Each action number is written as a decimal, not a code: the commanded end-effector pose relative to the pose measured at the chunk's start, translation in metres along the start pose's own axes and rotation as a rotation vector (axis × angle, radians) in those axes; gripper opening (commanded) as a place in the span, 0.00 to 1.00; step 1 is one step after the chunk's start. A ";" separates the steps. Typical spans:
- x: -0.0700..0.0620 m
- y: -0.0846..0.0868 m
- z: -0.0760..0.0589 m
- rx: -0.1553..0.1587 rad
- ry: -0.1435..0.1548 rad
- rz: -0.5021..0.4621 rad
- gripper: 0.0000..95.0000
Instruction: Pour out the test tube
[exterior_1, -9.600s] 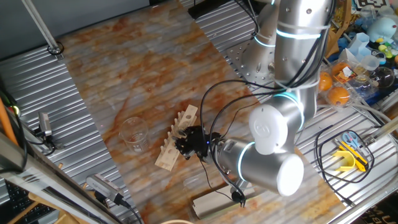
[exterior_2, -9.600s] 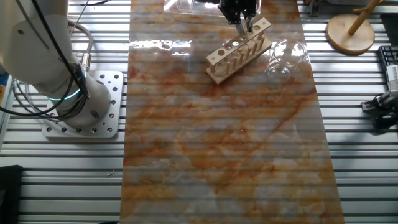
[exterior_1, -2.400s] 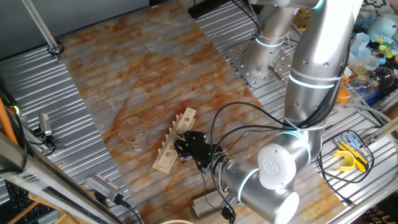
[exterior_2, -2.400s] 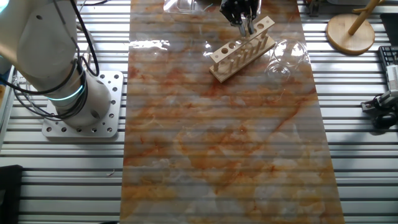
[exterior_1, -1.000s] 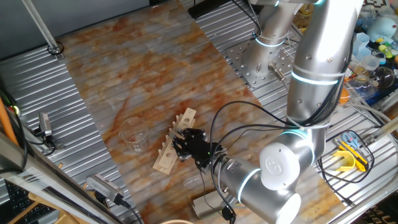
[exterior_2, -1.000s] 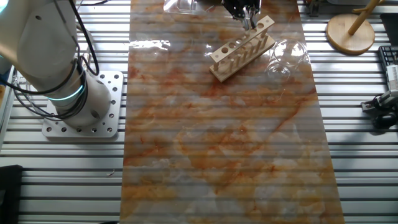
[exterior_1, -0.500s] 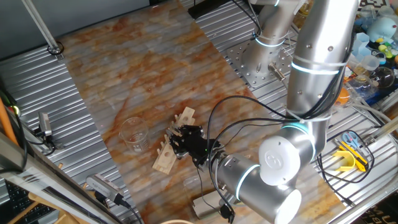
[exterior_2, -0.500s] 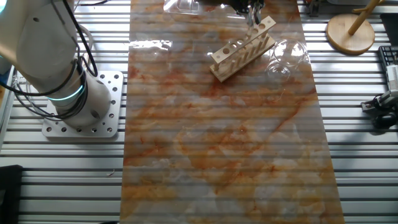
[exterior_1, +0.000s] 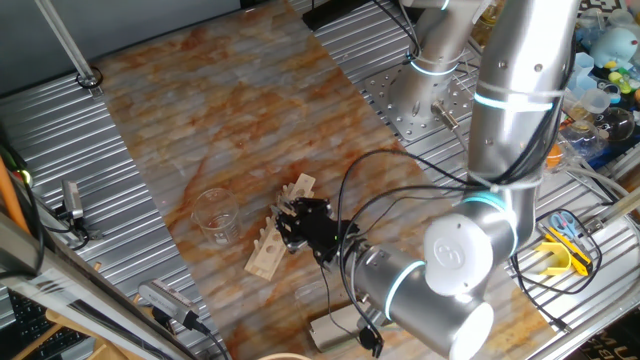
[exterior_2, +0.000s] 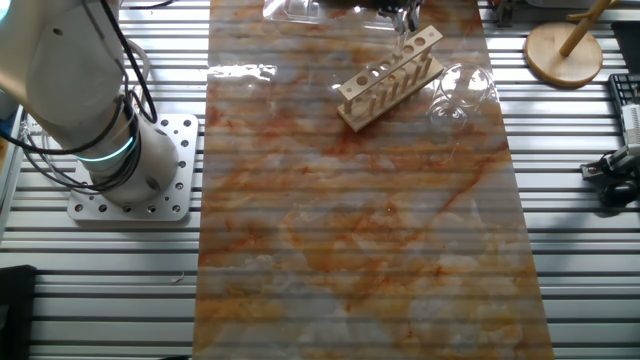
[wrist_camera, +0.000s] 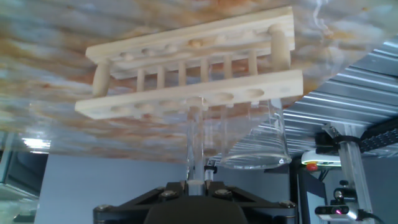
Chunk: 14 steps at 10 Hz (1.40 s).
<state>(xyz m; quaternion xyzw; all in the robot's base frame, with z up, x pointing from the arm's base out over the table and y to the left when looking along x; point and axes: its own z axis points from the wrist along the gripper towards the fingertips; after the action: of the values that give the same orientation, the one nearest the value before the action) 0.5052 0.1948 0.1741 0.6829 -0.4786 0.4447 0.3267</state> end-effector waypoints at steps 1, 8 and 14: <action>0.005 0.000 -0.001 -0.003 -0.006 -0.005 0.00; 0.029 -0.001 -0.005 -0.002 -0.044 -0.004 0.00; 0.058 -0.004 0.006 0.047 -0.153 0.021 0.00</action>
<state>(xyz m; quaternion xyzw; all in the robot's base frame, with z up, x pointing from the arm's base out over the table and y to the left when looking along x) 0.5178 0.1702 0.2243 0.7144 -0.4972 0.4086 0.2746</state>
